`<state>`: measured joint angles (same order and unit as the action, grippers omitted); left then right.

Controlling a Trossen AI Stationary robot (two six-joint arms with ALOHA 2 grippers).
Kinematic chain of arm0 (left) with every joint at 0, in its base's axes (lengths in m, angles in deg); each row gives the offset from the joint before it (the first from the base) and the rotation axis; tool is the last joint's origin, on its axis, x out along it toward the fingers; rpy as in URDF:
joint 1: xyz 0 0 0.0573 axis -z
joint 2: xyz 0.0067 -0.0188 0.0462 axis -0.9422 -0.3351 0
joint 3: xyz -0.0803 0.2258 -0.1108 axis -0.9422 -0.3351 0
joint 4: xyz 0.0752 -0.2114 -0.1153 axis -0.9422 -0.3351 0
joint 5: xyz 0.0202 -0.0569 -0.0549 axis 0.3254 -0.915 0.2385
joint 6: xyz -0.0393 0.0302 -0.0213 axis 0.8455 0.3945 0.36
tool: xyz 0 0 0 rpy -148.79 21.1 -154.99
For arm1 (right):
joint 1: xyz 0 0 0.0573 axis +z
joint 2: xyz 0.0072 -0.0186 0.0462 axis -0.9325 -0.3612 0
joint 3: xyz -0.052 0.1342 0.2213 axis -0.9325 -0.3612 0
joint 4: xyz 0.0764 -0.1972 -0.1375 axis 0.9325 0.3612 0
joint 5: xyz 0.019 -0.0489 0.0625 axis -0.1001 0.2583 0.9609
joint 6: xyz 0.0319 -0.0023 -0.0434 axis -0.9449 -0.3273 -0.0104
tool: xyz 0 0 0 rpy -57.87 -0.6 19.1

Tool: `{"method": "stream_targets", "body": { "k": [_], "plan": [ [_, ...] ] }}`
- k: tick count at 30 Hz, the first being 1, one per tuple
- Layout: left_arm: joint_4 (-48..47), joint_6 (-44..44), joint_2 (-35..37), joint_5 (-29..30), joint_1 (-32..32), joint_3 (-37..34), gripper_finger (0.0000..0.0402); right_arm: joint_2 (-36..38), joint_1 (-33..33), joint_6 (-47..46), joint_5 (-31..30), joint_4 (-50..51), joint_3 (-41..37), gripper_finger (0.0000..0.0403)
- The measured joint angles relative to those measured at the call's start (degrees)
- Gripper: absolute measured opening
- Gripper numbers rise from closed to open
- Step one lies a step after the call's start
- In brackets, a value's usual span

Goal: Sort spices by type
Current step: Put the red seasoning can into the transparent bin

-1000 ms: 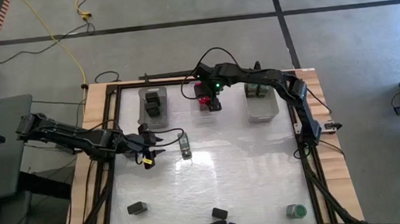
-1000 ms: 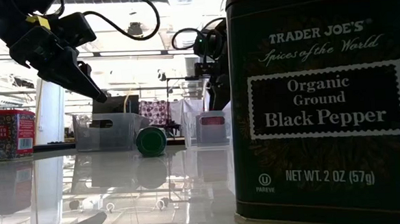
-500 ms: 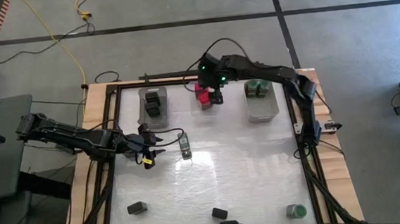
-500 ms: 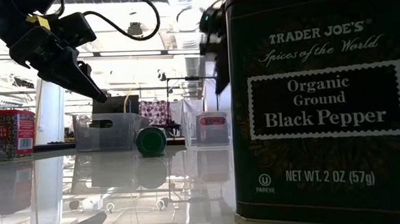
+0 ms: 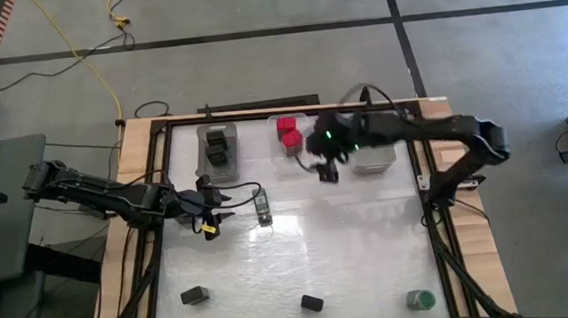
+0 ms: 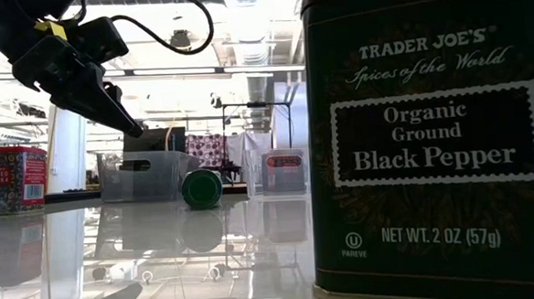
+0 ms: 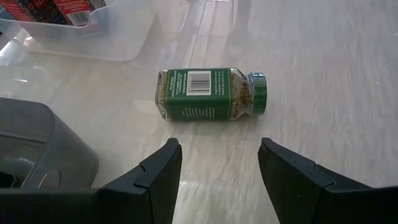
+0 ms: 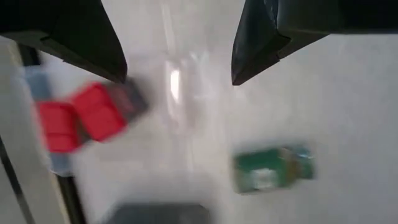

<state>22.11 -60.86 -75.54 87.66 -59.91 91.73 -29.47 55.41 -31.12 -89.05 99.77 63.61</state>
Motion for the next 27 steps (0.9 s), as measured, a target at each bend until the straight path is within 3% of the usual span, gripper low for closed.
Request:
{"method": "stream_targets", "body": {
  "k": [5, 10, 15, 21, 27],
  "plan": [
    [0.04, 0.10, -0.01, 0.00, -0.01, 0.00, 0.0204, 5.29, 2.91, -1.01, -0.14, -18.07, -14.77, 0.0315],
    [0.08, 0.10, 0.00, 0.00, -0.01, 0.00, 0.0204, 4.97, 2.38, -2.38, -0.34, -37.07, -21.94, 0.0315],
    [0.09, 0.10, -0.01, 0.00, -0.01, 0.00, 0.0204, 0.67, 1.54, -2.10, -0.46, -45.05, -22.00, 0.0315],
    [0.02, -0.15, -0.01, 0.00, -0.01, 0.00, 0.0204, -6.07, 0.75, 8.75, -2.17, -47.57, -19.84, 0.0315],
    [-0.07, -1.13, 0.01, 0.00, -0.04, 0.00, 0.0204, -11.79, 0.04, 14.03, -16.59, -47.66, -16.27, 0.0315]
  ]
}}
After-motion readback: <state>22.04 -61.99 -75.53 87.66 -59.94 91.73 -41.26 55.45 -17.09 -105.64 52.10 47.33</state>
